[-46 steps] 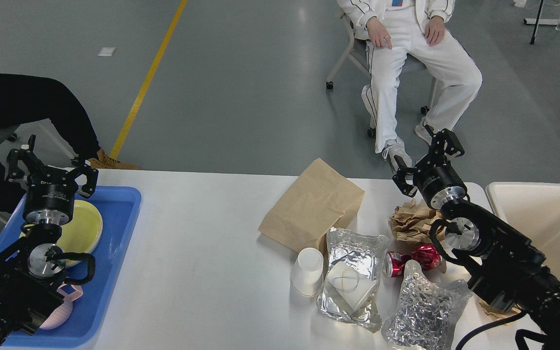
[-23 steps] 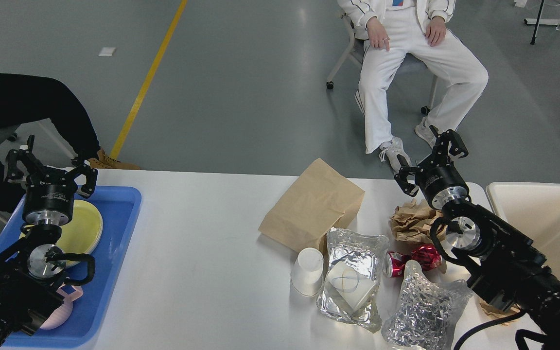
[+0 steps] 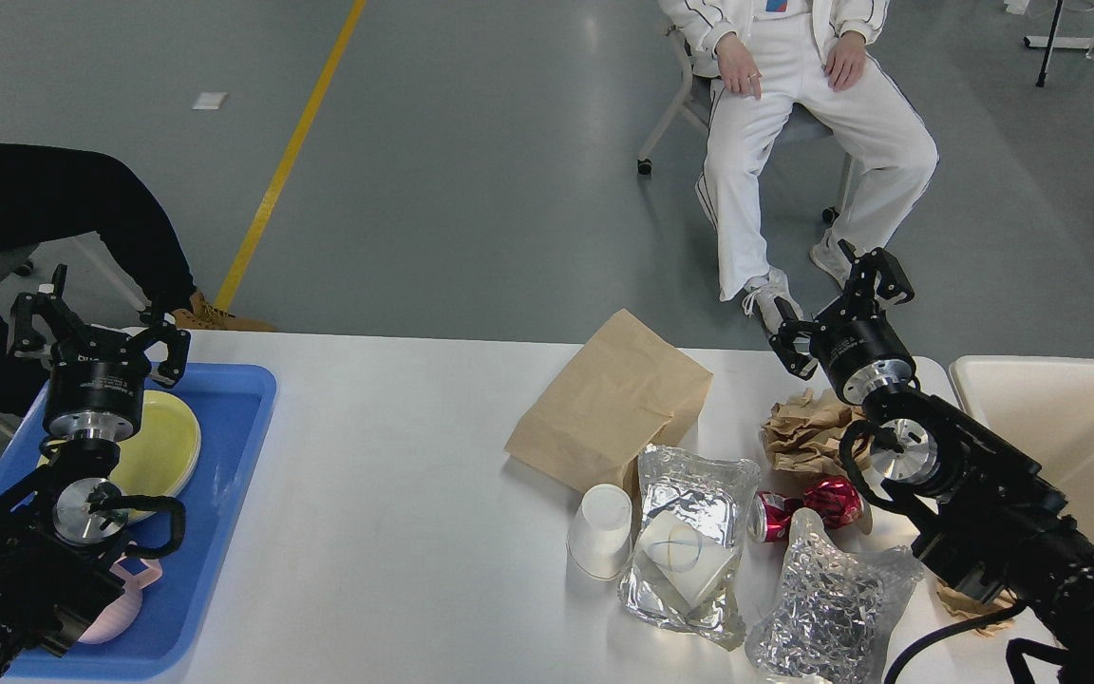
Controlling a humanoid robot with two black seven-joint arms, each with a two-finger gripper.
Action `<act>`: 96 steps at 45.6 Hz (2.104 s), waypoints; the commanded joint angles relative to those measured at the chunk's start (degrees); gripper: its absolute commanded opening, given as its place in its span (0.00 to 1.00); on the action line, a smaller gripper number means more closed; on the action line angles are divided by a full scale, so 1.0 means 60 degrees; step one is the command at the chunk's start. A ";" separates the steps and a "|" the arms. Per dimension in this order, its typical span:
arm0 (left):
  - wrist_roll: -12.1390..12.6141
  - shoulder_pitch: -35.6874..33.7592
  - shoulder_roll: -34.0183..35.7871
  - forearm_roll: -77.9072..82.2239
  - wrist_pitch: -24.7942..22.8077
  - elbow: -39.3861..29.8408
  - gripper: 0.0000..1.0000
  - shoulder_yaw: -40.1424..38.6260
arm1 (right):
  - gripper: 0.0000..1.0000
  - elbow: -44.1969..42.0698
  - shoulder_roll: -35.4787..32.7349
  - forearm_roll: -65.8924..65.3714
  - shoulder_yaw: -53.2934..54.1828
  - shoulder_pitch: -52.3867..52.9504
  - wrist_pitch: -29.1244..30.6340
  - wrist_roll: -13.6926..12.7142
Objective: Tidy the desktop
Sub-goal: 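Raise the right gripper and swing it toward the brown paper bag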
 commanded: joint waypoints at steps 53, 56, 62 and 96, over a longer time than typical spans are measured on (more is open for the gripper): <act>0.0000 -0.0015 -0.0015 -0.0006 0.0000 0.0000 0.96 0.0001 | 1.00 0.2375 -0.3748 -0.0470 -0.8630 0.3607 0.0000 -0.0321; 0.0000 -0.0001 0.0000 -0.0006 0.0000 0.0000 0.96 0.0001 | 1.00 0.2462 -0.3748 -0.0455 -1.0094 0.4164 0.0000 -0.0643; 0.0000 -0.0001 0.0000 -0.0006 0.0000 0.0000 0.96 0.0001 | 1.00 0.3135 -0.3807 -0.0426 -1.2264 0.5116 0.0000 -0.1127; 0.0000 -0.0001 0.0000 0.0008 0.0000 0.0000 0.96 0.0001 | 1.00 0.3503 -0.0717 0.2152 -1.8640 0.8794 0.2782 -0.1845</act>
